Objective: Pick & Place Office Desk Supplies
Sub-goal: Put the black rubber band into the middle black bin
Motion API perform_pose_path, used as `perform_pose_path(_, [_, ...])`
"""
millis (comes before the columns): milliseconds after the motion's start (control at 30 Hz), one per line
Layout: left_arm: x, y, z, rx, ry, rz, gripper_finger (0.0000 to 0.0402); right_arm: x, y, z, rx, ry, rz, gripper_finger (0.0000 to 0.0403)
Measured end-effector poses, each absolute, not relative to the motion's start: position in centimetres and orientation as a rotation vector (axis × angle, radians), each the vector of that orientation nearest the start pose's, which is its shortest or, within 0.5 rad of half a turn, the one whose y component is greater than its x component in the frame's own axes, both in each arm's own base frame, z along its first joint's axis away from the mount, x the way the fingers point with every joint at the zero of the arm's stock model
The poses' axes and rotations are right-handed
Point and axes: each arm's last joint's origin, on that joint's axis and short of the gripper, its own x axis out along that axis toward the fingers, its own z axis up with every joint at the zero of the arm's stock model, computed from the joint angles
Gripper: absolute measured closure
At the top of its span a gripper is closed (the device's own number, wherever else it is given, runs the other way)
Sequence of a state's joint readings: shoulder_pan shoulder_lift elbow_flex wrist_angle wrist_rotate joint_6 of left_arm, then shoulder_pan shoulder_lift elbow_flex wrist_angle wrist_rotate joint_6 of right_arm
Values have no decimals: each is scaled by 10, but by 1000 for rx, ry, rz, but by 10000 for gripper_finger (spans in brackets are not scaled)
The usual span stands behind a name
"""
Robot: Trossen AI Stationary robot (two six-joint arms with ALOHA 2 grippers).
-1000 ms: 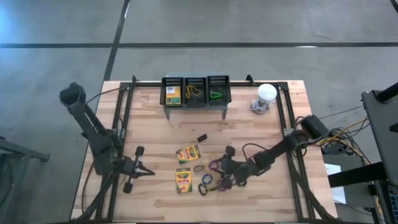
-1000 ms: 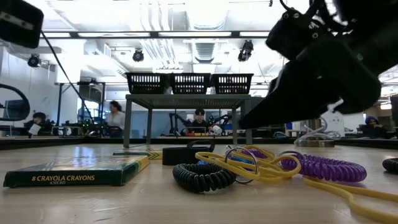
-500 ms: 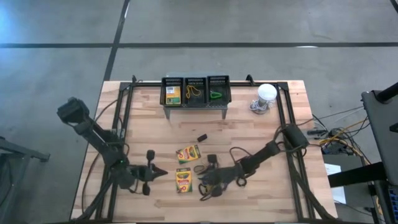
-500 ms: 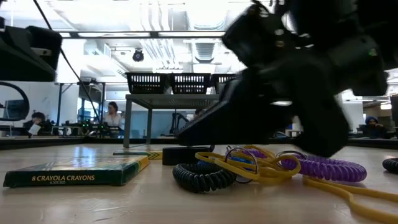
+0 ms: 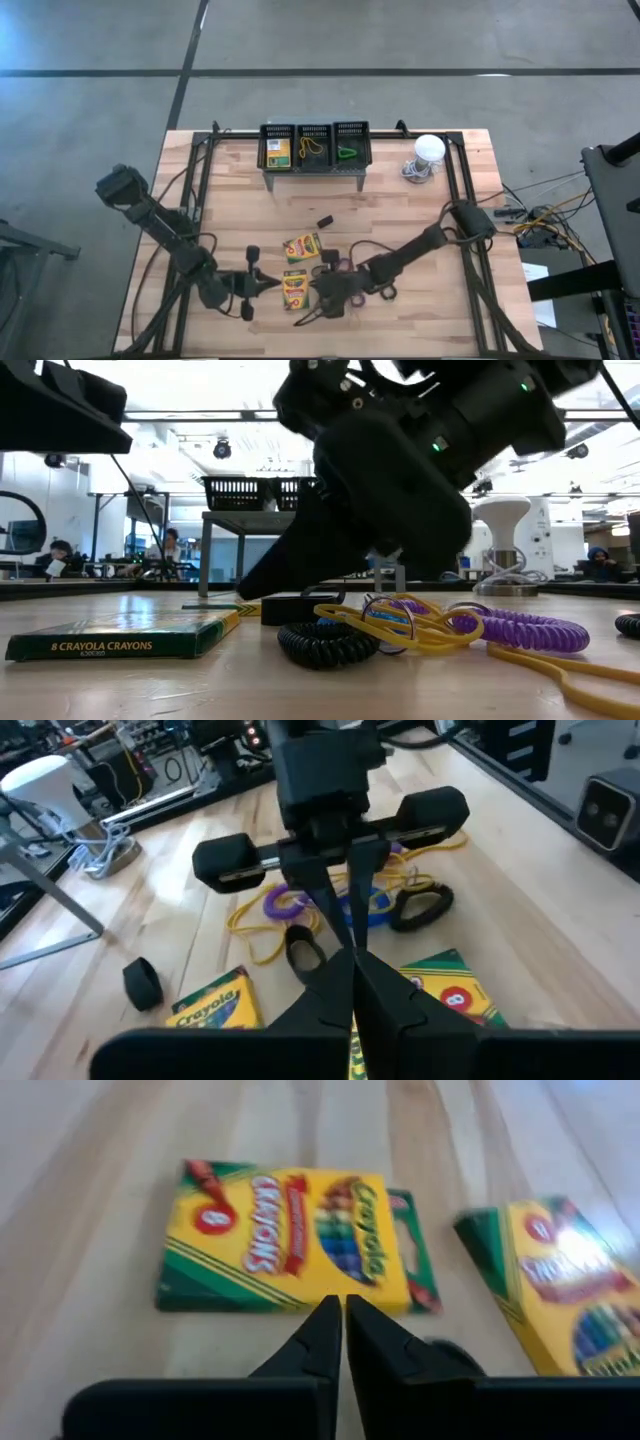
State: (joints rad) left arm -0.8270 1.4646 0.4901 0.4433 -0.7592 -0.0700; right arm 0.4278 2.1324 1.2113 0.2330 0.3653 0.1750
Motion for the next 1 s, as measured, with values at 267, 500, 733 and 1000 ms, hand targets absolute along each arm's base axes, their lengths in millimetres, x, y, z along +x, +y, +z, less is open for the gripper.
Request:
perform_pose_path(267, [185, -170, 144, 218, 471, -43, 319, 381, 155, 150, -56, 695, -46, 305])
perform_pose_path(500, [183, -167, 138, 194, 519, -38, 296, 328, 133, 196, -19, 642, -300, 238])
perform_pose_path(733, [187, -164, 140, 179, 496, -16, 295, 297, 104, 160, 125, 575, -405, 181])
perform_pose_path(1000, [195, -157, 141, 158, 485, 28, 295, 319, 63, 129, -52, 567, -388, 144])
